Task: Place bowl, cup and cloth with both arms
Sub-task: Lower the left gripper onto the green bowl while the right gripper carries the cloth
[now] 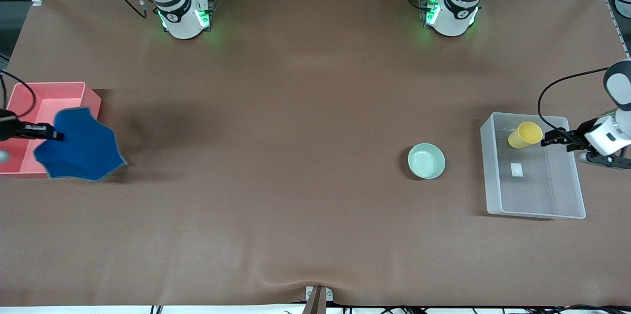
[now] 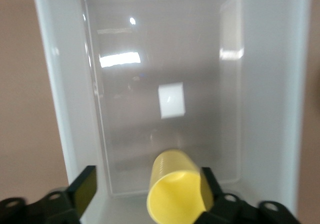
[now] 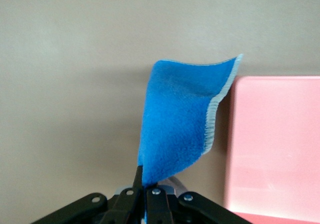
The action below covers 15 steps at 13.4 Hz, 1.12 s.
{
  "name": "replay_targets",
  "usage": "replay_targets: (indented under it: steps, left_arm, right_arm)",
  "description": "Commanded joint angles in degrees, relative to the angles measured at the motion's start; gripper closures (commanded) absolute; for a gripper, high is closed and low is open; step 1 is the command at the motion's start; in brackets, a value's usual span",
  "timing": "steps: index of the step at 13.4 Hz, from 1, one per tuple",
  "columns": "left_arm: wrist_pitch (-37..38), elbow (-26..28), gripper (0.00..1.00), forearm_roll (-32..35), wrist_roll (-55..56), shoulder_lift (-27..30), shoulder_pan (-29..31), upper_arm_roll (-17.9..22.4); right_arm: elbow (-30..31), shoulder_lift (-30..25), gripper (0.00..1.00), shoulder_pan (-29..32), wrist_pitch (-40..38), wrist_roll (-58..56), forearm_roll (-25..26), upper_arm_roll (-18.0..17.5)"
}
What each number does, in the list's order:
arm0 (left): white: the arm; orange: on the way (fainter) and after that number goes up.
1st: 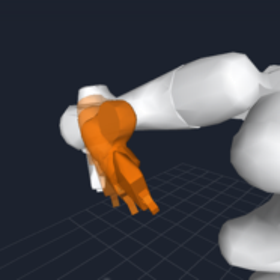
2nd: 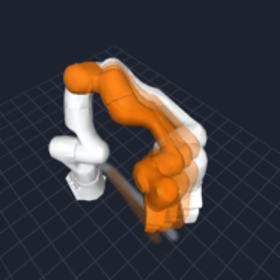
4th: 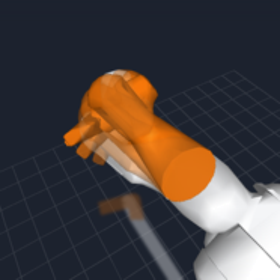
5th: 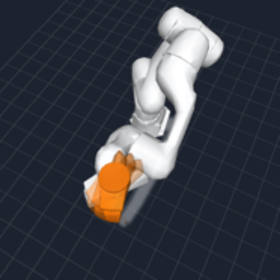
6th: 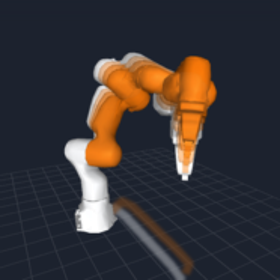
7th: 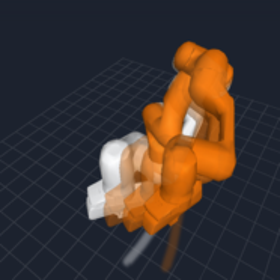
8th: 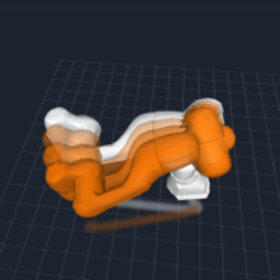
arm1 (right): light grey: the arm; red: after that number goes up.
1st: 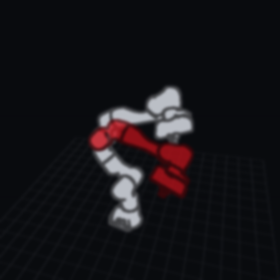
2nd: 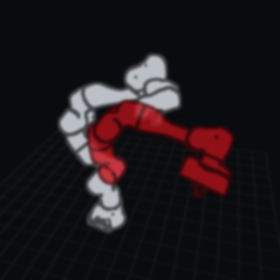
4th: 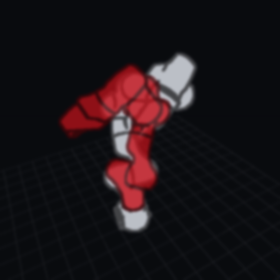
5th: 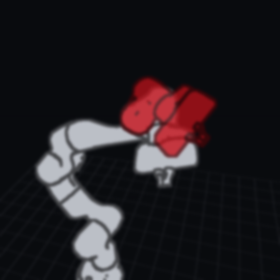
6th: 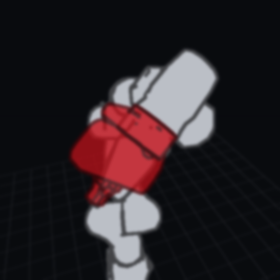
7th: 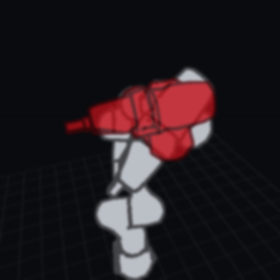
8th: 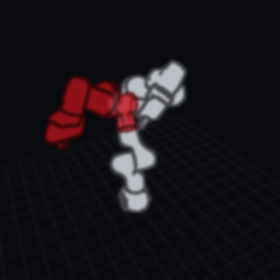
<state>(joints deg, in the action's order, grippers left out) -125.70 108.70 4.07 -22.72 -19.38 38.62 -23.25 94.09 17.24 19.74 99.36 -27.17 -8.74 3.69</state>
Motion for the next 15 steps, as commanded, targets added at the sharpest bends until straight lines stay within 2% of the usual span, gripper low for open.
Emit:
replay_targets:
  steps: [1, 3, 6, 9, 11, 13, 15]
  left_arm:
    - [0.72, 0.2, 0.0, -0.81, 8.88, 4.17, 0.06, -5.38]
    - [0.72, -1.55, 0.0, -0.64, 20.12, 3.91, 0.06, -10.3]
    - [0.72, -2.17, 0.0, -0.03, 35.16, 3.3, -0.9, -15.05]
    - [0.72, -1.91, 0.0, -0.11, 50.09, 2.77, -7.04, -15.94]
    - [0.72, -1.91, 0.0, 0.24, 61.78, 0.32, -11.7, -15.94]
    - [0.72, -1.56, 0.0, 0.24, 66.74, -2.31, -15.13, -15.77]
    - [0.72, -0.51, 0.0, 1.9, 69.21, -4.95, -15.77, -15.59]
  right_arm:
    - [-3.38, 0.08, 1.0, 3.28, -3.82, -4.54, 2.06, -0.96]
    - [-4.7, 0.08, 1.0, 5.13, -4.79, -7.53, 2.59, -0.96]
    - [-6.9, -0.01, 1.0, 7.06, -8.73, -9.82, 2.59, -0.96]
    - [-7.96, -0.01, 1.0, 8.56, -10.33, -12.36, 2.68, -0.96]
    - [-7.96, -0.01, 1.0, 10.05, -10.24, -13.95, 2.68, -0.96]
    - [-8.31, 0.08, 1.0, 11.54, -10.24, -16.41, 2.85, -0.96]
    - [-8.66, 0.17, 1.0, 12.86, -9.98, -18.69, 3.47, -0.96]
